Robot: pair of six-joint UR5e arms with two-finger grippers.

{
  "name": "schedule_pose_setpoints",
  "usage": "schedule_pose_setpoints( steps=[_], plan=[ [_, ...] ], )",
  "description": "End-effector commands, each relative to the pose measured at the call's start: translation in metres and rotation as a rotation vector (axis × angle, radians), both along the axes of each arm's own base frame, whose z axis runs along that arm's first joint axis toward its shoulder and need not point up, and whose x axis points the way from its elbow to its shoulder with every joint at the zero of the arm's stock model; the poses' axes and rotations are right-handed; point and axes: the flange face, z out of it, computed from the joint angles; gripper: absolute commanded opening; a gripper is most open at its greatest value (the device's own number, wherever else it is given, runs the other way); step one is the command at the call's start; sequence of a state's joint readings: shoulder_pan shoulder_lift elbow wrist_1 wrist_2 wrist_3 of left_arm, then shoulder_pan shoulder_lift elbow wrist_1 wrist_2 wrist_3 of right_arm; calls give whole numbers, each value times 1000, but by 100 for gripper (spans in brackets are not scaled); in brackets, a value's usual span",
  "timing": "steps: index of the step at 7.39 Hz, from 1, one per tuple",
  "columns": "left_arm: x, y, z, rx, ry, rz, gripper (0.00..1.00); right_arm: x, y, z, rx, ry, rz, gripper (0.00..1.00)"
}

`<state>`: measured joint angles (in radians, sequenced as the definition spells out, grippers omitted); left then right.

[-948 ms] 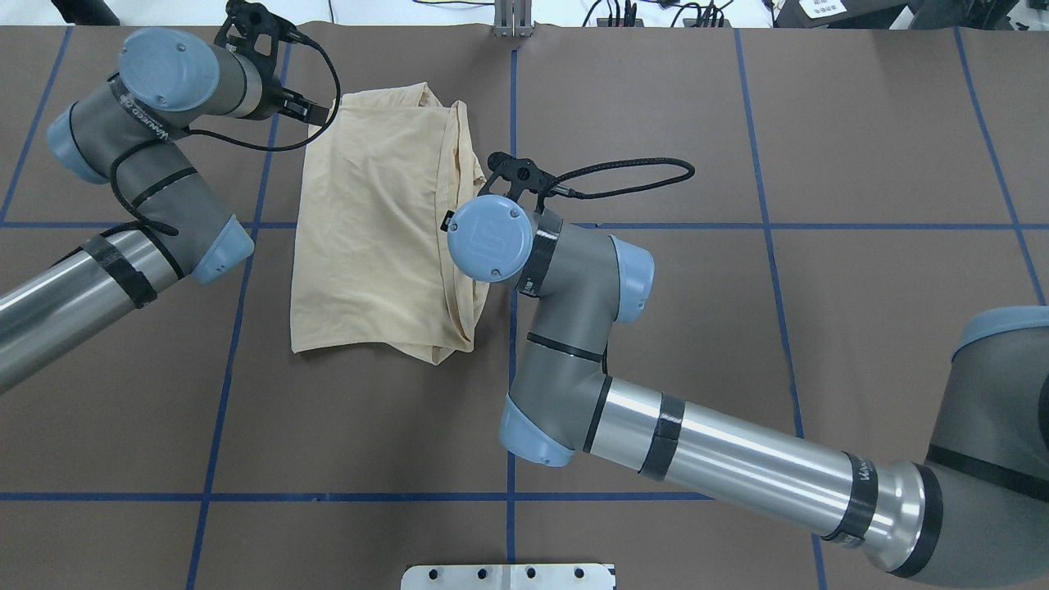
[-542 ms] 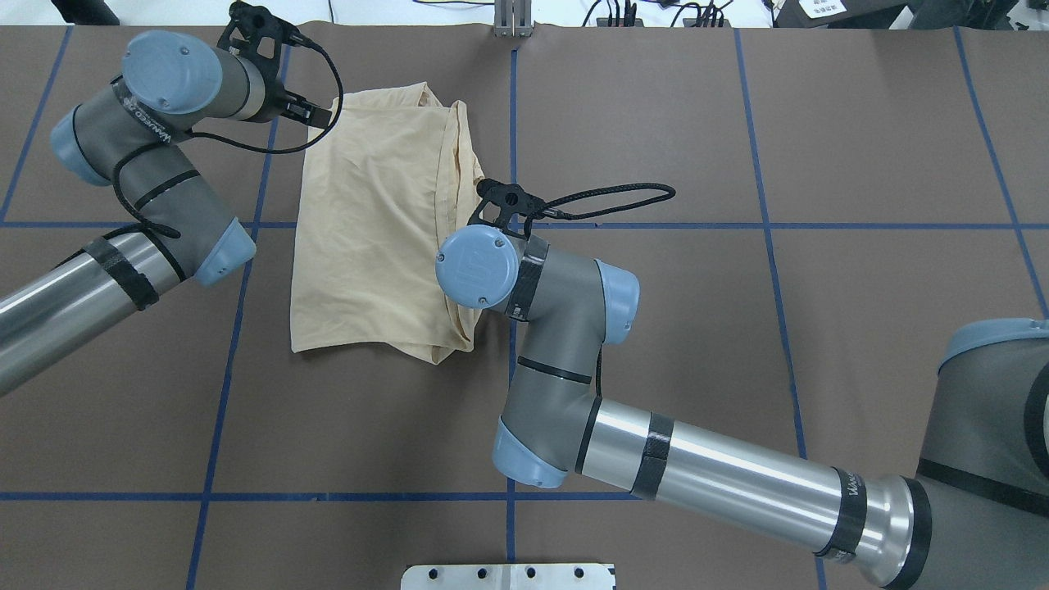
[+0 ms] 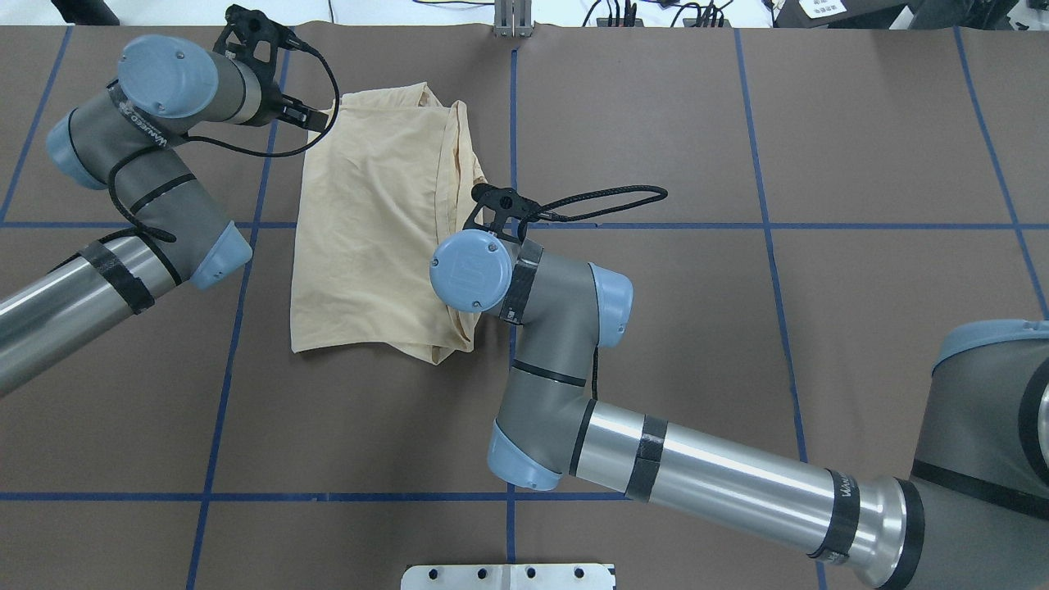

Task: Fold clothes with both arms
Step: 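Move the right gripper to the shirt's side edge nearest it and grasp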

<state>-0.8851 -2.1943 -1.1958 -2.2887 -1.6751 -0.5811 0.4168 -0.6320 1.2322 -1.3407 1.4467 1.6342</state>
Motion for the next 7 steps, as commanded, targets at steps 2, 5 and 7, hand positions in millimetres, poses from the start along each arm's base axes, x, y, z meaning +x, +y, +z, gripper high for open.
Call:
schedule_pose_setpoints(
  steps=[2, 5, 7],
  plan=[
    [0, 0, 0, 1, -1, 1, 100, -8, -3, 0, -4, 13, 2, 30],
    [0, 0, 0, 1, -1, 1, 100, -10, -1, 0, -1, 19, -4, 0],
    [0, 1, -2, 3, 3, 0, 100, 14, 9, 12, 0, 10, -10, 0]
  ],
)
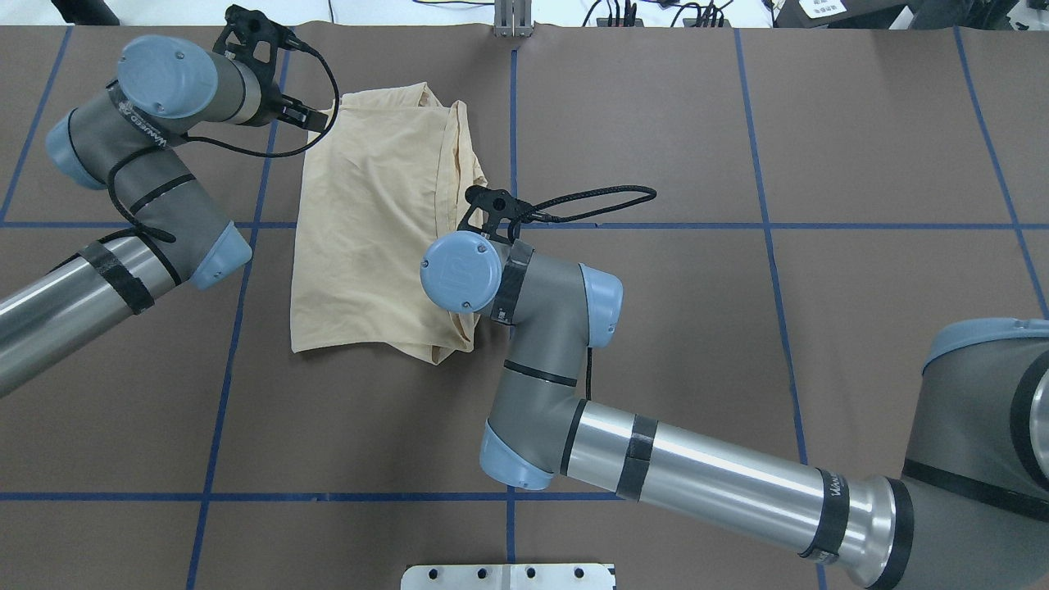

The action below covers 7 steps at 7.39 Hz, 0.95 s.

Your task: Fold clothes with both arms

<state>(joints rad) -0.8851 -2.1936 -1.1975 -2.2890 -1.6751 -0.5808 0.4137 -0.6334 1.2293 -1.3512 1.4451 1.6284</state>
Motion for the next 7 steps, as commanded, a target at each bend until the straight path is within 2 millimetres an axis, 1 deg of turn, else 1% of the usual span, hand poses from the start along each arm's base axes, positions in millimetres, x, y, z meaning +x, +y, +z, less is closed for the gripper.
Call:
schedule_pose_setpoints(
  steps=[1, 2, 3, 4, 5, 6, 7],
  plan=[
    [0, 0, -3, 3, 3, 0, 100, 55, 27, 34, 8, -20, -6, 0],
    [0, 0, -3, 3, 3, 0, 100, 86, 72, 62, 9, -18, -47, 0],
    [-1, 1, -4, 6, 5, 0, 100, 105, 97, 69, 20, -20, -63, 0],
    [-1, 2, -6, 9, 8, 0, 100, 108, 110, 71, 39, -11, -62, 0],
    [-1, 2, -6, 8, 7, 0, 100, 105, 114, 71, 46, -7, -62, 0],
    [-3, 6, -2, 8, 7, 1, 100, 103, 115, 74, 45, 1, -65, 85],
    [-5, 9, -6, 14, 13, 2, 100, 104, 110, 72, 70, 8, -45, 100]
  ],
)
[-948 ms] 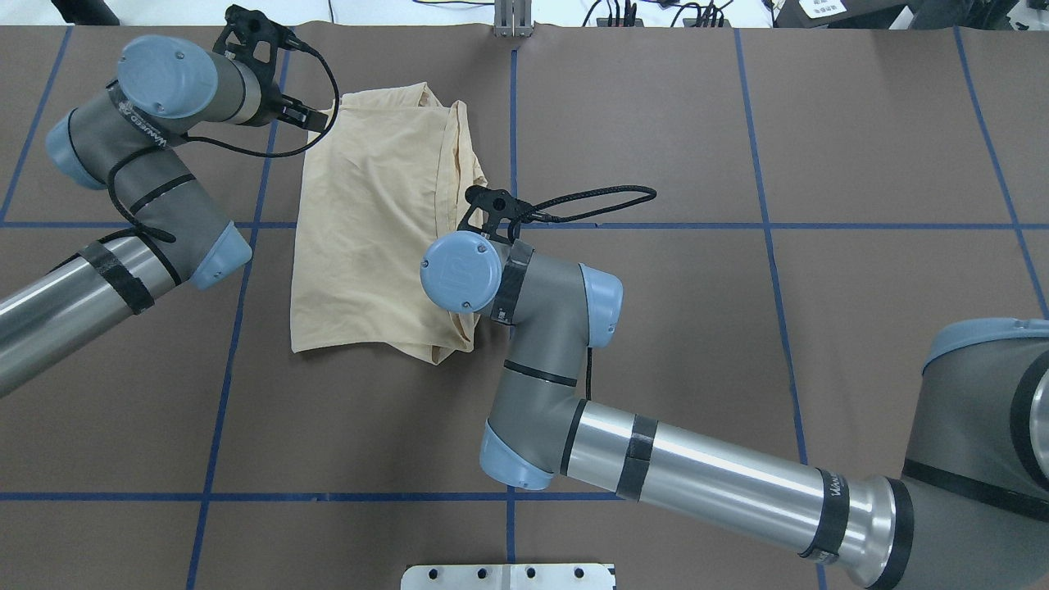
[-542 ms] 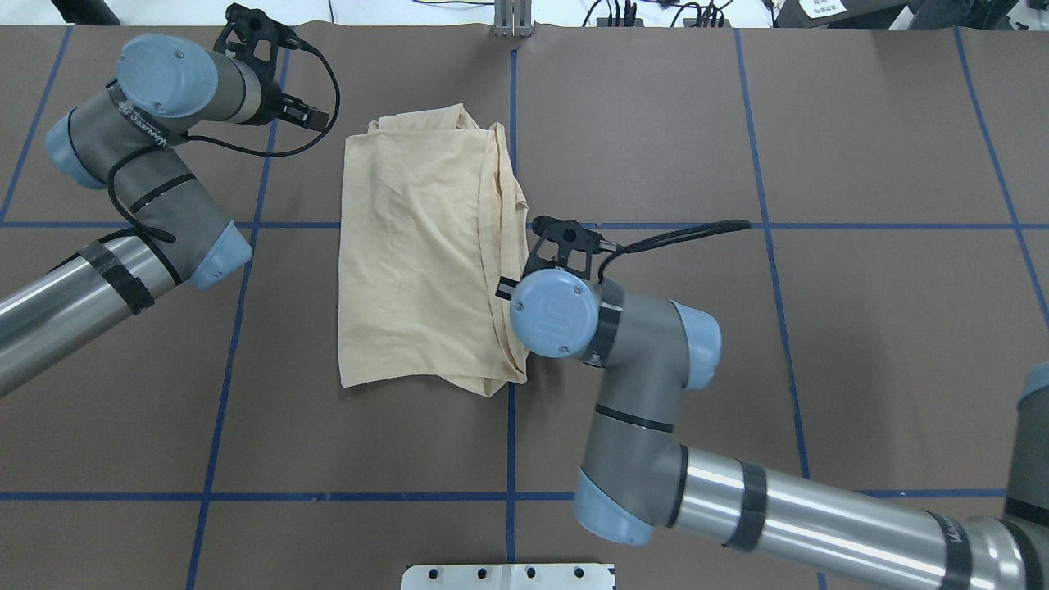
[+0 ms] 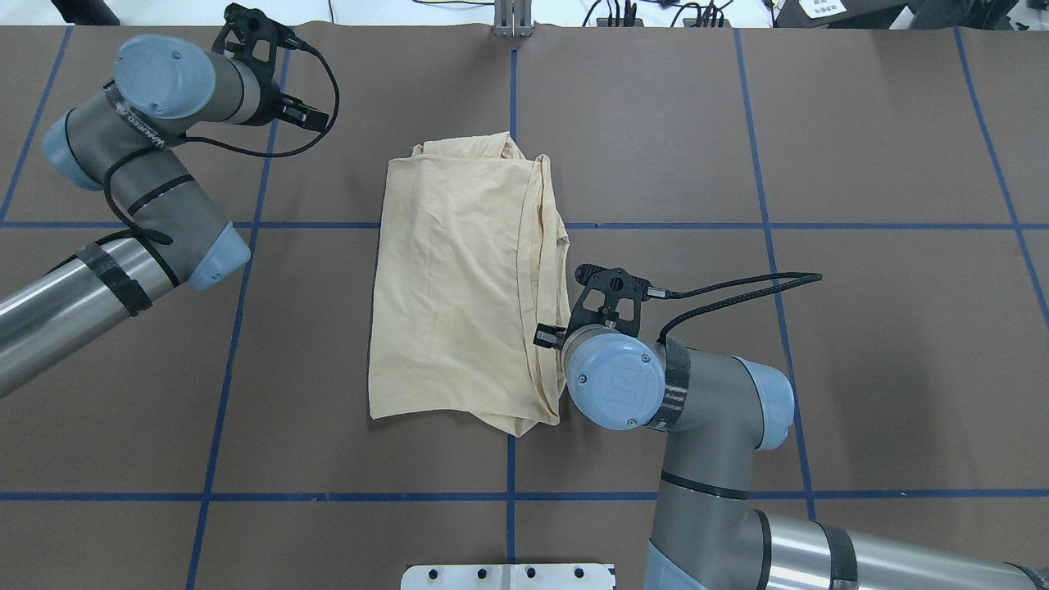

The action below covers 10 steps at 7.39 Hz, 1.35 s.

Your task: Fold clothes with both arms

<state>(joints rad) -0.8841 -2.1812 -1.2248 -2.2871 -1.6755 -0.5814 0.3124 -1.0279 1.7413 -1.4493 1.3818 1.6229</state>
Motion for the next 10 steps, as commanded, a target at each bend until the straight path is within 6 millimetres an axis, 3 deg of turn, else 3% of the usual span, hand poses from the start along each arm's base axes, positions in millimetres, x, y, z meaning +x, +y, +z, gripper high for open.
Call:
schedule_pose_setpoints(
  steps=[1, 2, 3, 4, 6, 7, 10],
  plan=[
    [-3, 4, -2, 3, 3, 1, 100, 7, -21, -11, 85, 42, -22, 100],
    [-3, 4, -2, 4, 2, 2, 100, 5, -47, -26, 101, 67, -14, 100],
    [-3, 4, -1, 3, 1, 2, 100, -22, -67, -48, 49, 107, -36, 100],
    [-3, 4, -1, 3, 1, 2, 100, -33, -69, -65, 17, 138, -59, 100],
    [-3, 4, -1, 3, 1, 2, 100, -52, -72, -61, -19, 228, -127, 100],
    [-3, 4, -2, 4, 2, 2, 100, -67, -79, -44, -16, 290, -163, 100],
    [-3, 5, -1, 5, 3, 2, 100, -73, -81, -41, -11, 314, -182, 100]
  ],
)
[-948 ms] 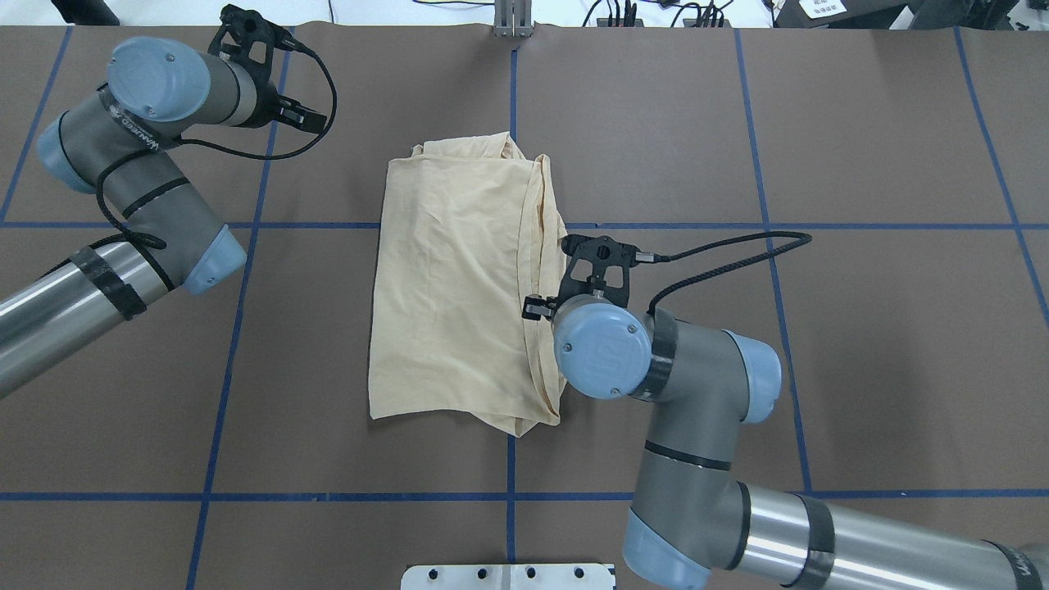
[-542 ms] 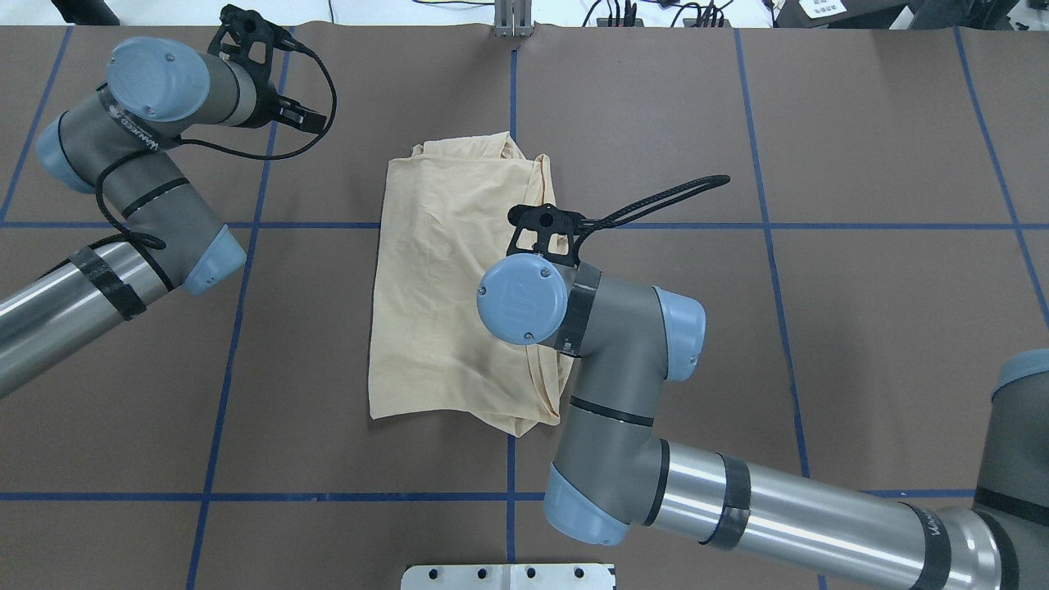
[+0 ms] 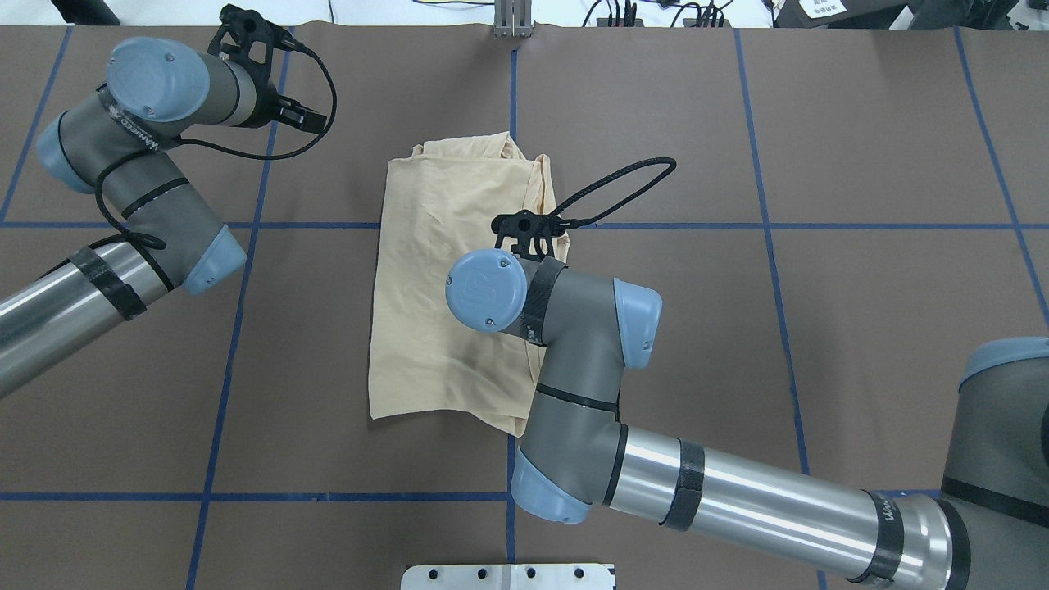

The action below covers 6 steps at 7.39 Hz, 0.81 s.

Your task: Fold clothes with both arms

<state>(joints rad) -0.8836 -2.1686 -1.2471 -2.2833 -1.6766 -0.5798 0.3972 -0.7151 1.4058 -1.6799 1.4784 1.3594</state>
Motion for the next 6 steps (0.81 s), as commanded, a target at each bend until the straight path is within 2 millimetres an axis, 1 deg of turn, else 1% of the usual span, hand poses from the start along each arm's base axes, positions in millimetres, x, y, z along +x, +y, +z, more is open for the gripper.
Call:
schedule_pose_setpoints(
  steps=[1, 2, 3, 4, 6],
  plan=[
    [1, 1, 0, 1, 1, 2, 100, -7, -3, 1, -6, 23, -6, 100],
    [0, 0, 0, 1, 1, 0, 100, -7, -3, -6, -17, 49, -9, 100],
    [1, 1, -1, 2, 2, 2, 100, -6, -1, -9, -32, 55, -32, 100],
    [1, 1, 0, 2, 2, 2, 100, -2, -6, -6, -24, 77, -58, 100],
    [1, 1, 0, 1, 3, 1, 100, 3, -8, 0, -36, 118, -66, 100]
  ],
)
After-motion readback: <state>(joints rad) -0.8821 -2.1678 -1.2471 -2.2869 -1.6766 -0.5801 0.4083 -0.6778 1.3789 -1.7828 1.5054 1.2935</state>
